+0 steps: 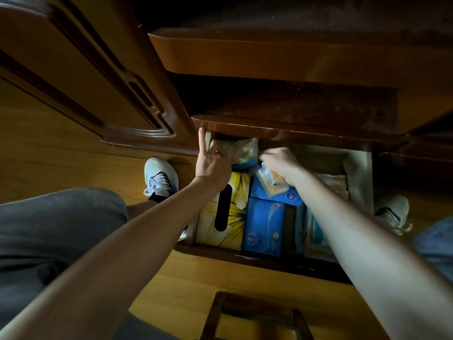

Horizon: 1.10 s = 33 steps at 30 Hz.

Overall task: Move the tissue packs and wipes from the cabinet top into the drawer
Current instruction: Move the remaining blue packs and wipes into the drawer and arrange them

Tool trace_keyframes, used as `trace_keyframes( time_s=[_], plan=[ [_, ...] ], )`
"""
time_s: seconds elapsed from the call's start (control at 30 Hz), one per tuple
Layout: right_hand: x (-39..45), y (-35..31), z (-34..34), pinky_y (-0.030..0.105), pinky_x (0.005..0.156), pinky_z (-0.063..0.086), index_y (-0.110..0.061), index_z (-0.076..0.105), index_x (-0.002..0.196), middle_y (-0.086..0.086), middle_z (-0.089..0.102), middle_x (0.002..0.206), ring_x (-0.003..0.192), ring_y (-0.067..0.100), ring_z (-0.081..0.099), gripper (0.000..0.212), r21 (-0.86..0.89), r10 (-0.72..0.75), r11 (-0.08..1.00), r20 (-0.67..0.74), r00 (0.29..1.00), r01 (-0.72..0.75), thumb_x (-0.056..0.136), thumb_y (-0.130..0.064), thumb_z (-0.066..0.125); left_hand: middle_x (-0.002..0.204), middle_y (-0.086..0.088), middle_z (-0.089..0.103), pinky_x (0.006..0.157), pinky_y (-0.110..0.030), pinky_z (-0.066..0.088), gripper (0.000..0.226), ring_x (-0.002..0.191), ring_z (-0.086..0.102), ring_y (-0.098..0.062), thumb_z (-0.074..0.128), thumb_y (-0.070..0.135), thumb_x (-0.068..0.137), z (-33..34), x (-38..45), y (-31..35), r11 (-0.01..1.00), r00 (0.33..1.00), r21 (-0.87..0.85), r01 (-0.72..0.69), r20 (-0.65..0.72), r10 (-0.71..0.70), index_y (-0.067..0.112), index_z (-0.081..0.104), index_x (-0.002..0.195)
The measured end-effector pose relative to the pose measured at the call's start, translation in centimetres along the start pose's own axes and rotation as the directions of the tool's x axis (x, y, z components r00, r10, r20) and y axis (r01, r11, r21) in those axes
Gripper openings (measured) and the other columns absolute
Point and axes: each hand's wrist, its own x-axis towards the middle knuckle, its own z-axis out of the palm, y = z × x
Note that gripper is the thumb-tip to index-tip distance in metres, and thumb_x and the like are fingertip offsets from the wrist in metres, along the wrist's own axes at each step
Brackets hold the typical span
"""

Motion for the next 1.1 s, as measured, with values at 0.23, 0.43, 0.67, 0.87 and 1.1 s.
trace_keyframes(
  time_s=[0.23, 0.43, 0.67, 0.87, 1.1],
  plan=[
    [-1.7, 3.4, -1.0, 0.029, 0.085, 0.049, -0.034, 0.066, 0.131, -0.004, 0.067, 0.131, 0.111, 0.018, 0.062, 0.037, -0.124, -0.072, 0.990, -0.076, 0.994, 0.063, 0.094, -0.040, 0.064, 0.146, -0.010, 0.047, 0.117, -0.062, 0.017, 0.057, 0.132, 0.039, -0.036, 0.032, 0.055, 0.102, -0.2, 1.3, 3.3, 0.999, 1.000, -0.042, 0.007, -0.026, -0.008, 0.033, 0.031, 0.154],
    [-2.8, 3.9, -0.5, 0.033, 0.072, 0.050, -0.034, 0.064, 0.127, -0.006, 0.070, 0.105, 0.091, 0.017, 0.066, 0.057, -0.206, -0.091, 0.975, -0.023, 0.996, 0.084, 0.084, -0.072, 0.058, 0.146, -0.015, 0.040, 0.085, -0.043, 0.049, 0.068, 0.124, 0.052, -0.037, 0.051, 0.016, 0.100, 0.0, 2.2, 4.3, 0.947, 0.991, -0.292, -0.130, -0.002, 0.136, 0.035, 0.023, 0.159],
    [-3.2, 4.1, -0.6, 0.025, 0.057, 0.039, -0.031, 0.057, 0.127, -0.007, 0.062, 0.088, 0.073, 0.009, 0.062, 0.046, -0.200, -0.108, 0.975, -0.036, 0.994, 0.099, 0.092, -0.062, 0.059, 0.146, -0.007, 0.050, 0.091, -0.045, 0.055, 0.042, 0.121, 0.060, -0.034, 0.050, 0.008, 0.102, -0.4, 3.7, 2.7, 0.947, 0.974, -0.298, -0.122, 0.147, 0.172, 0.026, 0.060, 0.139],
    [-3.1, 3.9, -0.3, 0.030, 0.065, 0.046, -0.032, 0.066, 0.113, -0.004, 0.068, 0.091, 0.078, 0.015, 0.065, 0.040, -0.157, -0.101, 0.983, -0.056, 0.993, 0.091, 0.089, -0.064, 0.063, 0.130, -0.012, 0.067, 0.092, -0.041, 0.054, 0.030, 0.118, 0.064, -0.031, 0.048, 0.015, 0.104, -0.4, 3.8, 1.4, 0.945, 0.969, -0.298, -0.139, 0.155, 0.192, 0.022, 0.068, 0.126],
    [-3.4, 4.2, 0.6, 0.028, 0.060, 0.045, -0.032, 0.070, 0.120, -0.004, 0.068, 0.088, 0.078, 0.016, 0.065, 0.032, -0.173, -0.098, 0.983, -0.178, 0.979, 0.067, 0.092, -0.046, 0.059, 0.122, -0.016, 0.066, 0.081, -0.037, 0.048, 0.031, 0.107, 0.063, -0.033, 0.044, 0.013, 0.105, 1.2, 3.4, 0.4, 0.900, 0.957, -0.408, -0.151, 0.168, 0.237, 0.017, 0.057, 0.132]
  ],
)
